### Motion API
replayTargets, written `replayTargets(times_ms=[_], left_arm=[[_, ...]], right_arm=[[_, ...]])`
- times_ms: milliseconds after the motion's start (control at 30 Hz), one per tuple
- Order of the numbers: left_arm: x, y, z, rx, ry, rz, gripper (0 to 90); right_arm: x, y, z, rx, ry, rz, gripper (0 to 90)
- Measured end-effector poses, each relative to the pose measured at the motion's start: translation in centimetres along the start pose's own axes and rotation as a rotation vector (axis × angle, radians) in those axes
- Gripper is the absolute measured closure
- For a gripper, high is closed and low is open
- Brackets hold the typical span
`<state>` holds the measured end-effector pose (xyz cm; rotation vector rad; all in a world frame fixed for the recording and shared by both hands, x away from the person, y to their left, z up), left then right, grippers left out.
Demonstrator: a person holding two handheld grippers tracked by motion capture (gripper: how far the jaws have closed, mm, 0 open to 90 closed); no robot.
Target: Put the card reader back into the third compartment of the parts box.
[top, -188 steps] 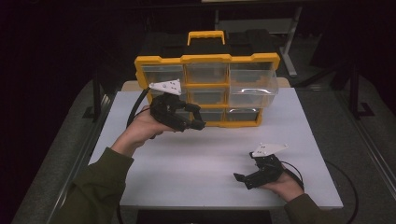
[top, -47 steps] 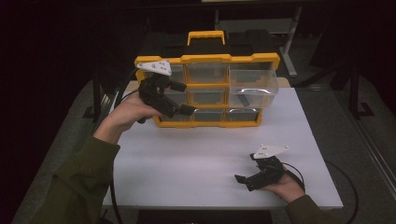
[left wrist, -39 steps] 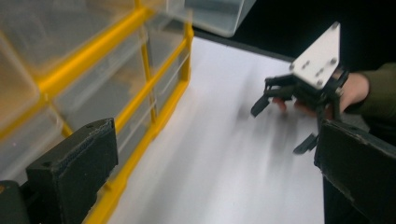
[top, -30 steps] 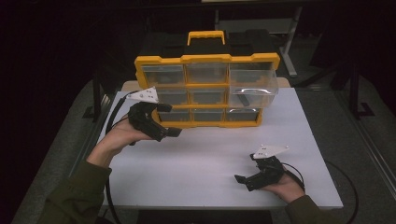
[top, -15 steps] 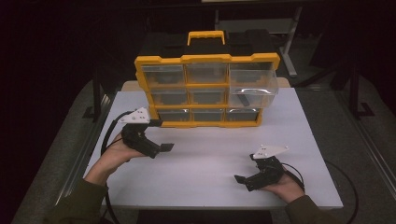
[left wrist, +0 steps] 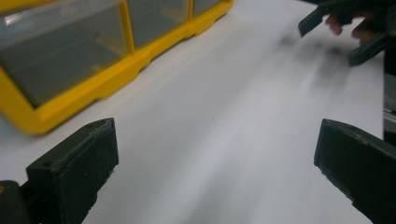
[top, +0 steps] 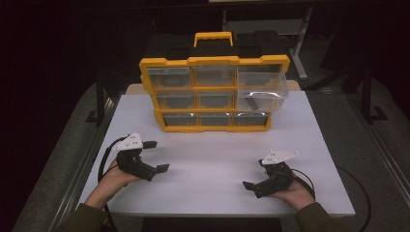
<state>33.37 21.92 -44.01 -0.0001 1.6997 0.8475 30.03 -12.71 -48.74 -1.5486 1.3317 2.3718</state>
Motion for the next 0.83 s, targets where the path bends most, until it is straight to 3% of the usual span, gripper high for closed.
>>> replayTargets(times_ms=[200, 300, 833], left_arm=[[2.7, 0.0, 0.2, -0.03, 0.031, 0.015, 0.0], [3.5, -0.1, 0.1, -0.021, 0.045, 0.023, 0.0], [4.4, -0.5, 0.0, -0.017, 0.04, 0.061, 0.0]], right_arm=[[0.1, 0.1, 0.0, 0.0, 0.002, 0.001, 0.0], [0.1, 0.1, 0.0, 0.001, 0.004, 0.001, 0.0], [0.2, 0.1, -0.1, 0.007, 0.006, 0.007, 0.0]])
Point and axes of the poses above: each handheld gripper's, and its own axes: y roughly backward along the jaws, x roughly out of its underside, z roughly to its left, the point moved 7 cm from there along -y, roughly forward along the jaws, and after that the axes turned 1 degree about -y, right-handed, at the moved point
